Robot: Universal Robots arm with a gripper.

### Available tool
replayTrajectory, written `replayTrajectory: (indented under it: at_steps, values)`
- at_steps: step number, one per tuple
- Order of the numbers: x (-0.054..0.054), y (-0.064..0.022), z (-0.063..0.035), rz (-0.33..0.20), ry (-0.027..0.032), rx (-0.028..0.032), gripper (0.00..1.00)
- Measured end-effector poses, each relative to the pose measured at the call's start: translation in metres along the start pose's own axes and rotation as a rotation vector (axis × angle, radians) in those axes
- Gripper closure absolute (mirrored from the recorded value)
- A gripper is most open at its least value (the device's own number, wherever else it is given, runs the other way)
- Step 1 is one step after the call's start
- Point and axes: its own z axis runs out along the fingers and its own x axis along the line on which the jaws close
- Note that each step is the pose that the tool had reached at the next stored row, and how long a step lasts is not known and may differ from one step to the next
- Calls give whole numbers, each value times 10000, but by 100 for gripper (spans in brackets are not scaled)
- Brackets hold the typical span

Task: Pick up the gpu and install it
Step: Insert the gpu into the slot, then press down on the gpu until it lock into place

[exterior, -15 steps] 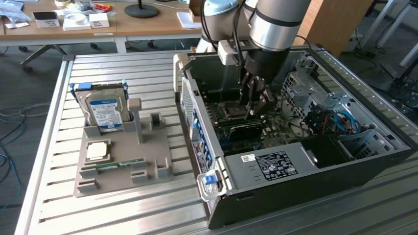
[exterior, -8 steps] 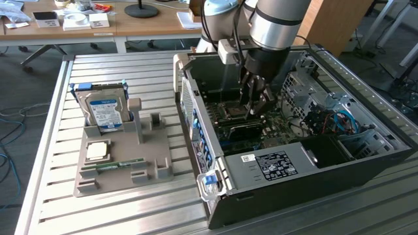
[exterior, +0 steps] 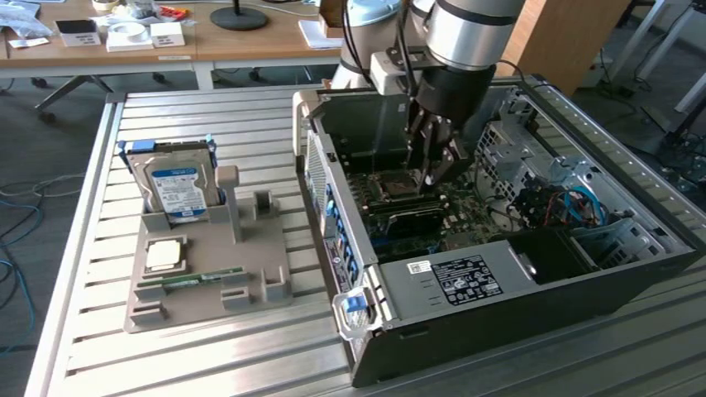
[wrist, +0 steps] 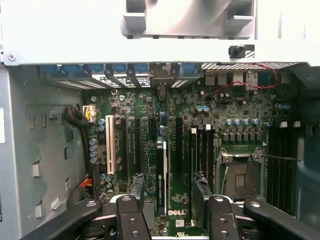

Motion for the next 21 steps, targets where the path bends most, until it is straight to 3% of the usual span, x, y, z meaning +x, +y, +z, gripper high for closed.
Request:
replayTrajectory:
  at_steps: [15,17,19,21]
  values:
    - [0,0,-5,-1,0,-1,49]
    - [0,0,-5,0,0,-1,56]
    - [0,0,-5,-1,0,-1,56]
    - [0,0,-5,0,0,0,68]
